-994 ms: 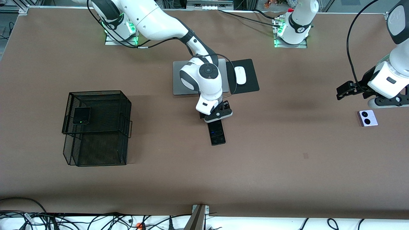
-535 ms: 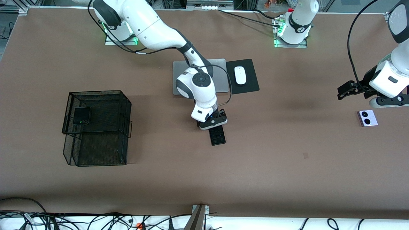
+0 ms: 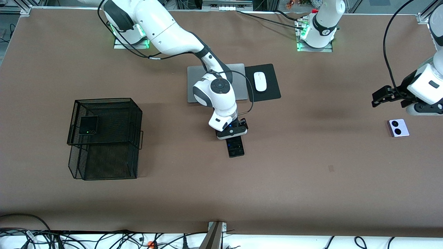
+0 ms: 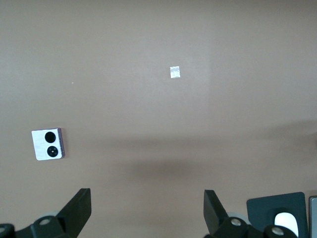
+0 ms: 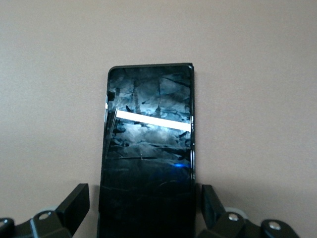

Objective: Place phones with both arms
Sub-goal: 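Grasp the black bar phone with the right gripper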

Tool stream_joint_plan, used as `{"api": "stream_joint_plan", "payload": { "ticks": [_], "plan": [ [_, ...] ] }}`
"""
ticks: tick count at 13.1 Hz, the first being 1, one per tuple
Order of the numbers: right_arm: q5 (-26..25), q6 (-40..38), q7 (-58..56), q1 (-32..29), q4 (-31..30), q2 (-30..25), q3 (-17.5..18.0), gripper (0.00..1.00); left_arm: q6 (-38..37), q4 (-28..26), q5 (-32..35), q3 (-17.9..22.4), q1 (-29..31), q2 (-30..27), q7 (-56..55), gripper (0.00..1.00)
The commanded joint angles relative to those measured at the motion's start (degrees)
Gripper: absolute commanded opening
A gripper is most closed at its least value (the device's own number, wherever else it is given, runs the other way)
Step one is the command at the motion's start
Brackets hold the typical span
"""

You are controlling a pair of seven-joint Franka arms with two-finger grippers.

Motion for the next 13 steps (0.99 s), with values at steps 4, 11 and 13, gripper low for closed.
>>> {"api": "stream_joint_plan", "payload": {
  "ticks": [4, 11, 13],
  "plan": [
    [-0.28, -0.43, 0.86, 0.21, 2.14, 2.02, 0.26, 0.60, -2.36, 0.43, -1.08, 4.27, -4.49, -0.84, 1.33, 1.00],
    [-0.80, -18.82, 0.68, 0.91, 9.75, 0.96, -0.01, 0.01, -3.85, 2.36, -1.17, 4.35, -4.14, 0.22, 1.24, 1.00],
    [-0.72, -26.06, 0.77, 1.00, 12.94, 0.26, 0.26, 0.00, -3.85, 2.36, -1.34, 4.53, -4.05, 0.22, 1.24, 1.00]
  ]
}}
